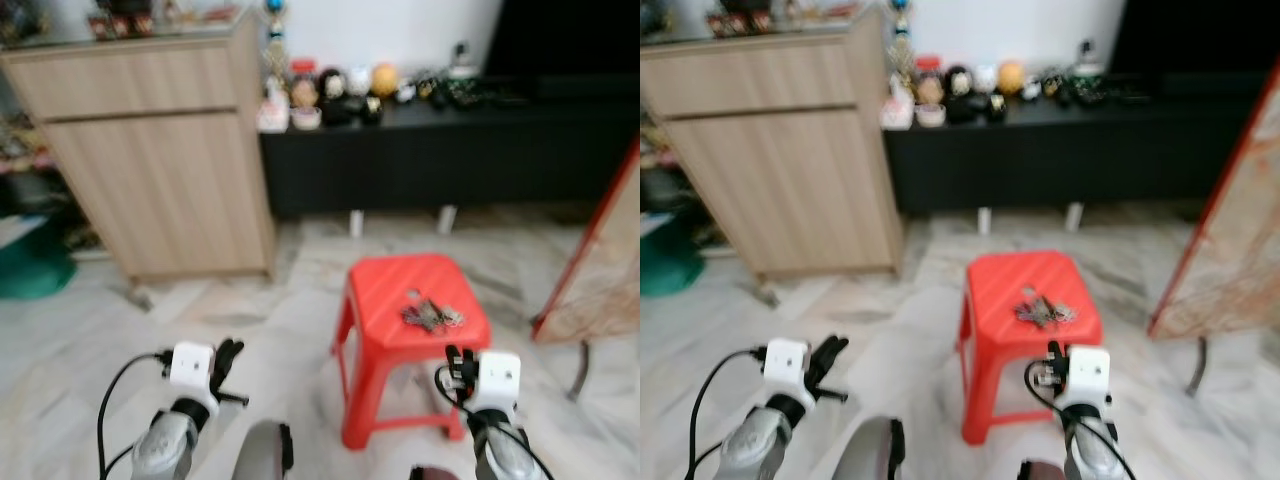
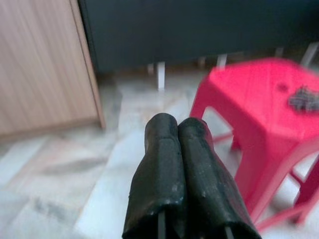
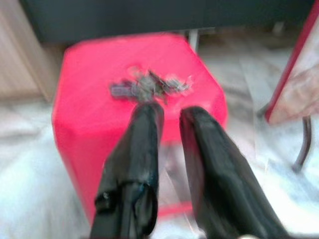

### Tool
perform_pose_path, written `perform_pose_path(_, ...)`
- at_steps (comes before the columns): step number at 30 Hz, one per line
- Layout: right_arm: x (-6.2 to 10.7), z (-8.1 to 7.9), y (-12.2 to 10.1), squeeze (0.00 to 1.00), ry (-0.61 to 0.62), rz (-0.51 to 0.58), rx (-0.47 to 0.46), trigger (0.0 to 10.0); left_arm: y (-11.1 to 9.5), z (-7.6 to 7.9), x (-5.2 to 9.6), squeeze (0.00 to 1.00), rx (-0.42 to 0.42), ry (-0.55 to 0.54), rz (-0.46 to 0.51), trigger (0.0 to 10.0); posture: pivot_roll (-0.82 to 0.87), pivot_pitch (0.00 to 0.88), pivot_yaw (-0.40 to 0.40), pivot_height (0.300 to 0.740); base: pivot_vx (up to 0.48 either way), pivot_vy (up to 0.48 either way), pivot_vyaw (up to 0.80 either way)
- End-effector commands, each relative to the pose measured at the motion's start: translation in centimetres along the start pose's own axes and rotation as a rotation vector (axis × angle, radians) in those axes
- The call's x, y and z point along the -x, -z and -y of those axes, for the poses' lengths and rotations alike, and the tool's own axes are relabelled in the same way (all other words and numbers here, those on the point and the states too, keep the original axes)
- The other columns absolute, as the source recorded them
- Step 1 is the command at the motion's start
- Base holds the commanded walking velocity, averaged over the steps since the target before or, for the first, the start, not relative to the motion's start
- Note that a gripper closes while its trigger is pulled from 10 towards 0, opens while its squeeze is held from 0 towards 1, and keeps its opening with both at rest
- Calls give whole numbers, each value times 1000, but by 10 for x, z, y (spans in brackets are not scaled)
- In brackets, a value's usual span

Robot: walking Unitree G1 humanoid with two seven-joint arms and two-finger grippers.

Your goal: Hang keys on a hook

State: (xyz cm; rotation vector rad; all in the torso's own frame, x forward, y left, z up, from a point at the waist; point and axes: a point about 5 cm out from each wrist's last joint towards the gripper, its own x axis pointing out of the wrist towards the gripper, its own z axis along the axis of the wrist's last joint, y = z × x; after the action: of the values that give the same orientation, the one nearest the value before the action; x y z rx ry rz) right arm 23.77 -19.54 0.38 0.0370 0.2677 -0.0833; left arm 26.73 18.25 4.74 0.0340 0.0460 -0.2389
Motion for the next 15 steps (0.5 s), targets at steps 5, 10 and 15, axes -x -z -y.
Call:
perform_pose_path(5,-4,-5,0,0,-17,0,-14,10000,12,-1,8,0,44,-5,-56,10000,-37,0,4,615,153,0,0)
perform_pose_path(10,-6,-8,-1,0,-29,6,-11,10000,11,0,7,0,45,-1,-58,10000,-31,0,2,615,304,0,0)
perform_pose_path(15,-7,-9,-2,0,-28,11,-13,10000,11,2,7,0,54,5,-62,10000,-29,0,1,615,329,0,0)
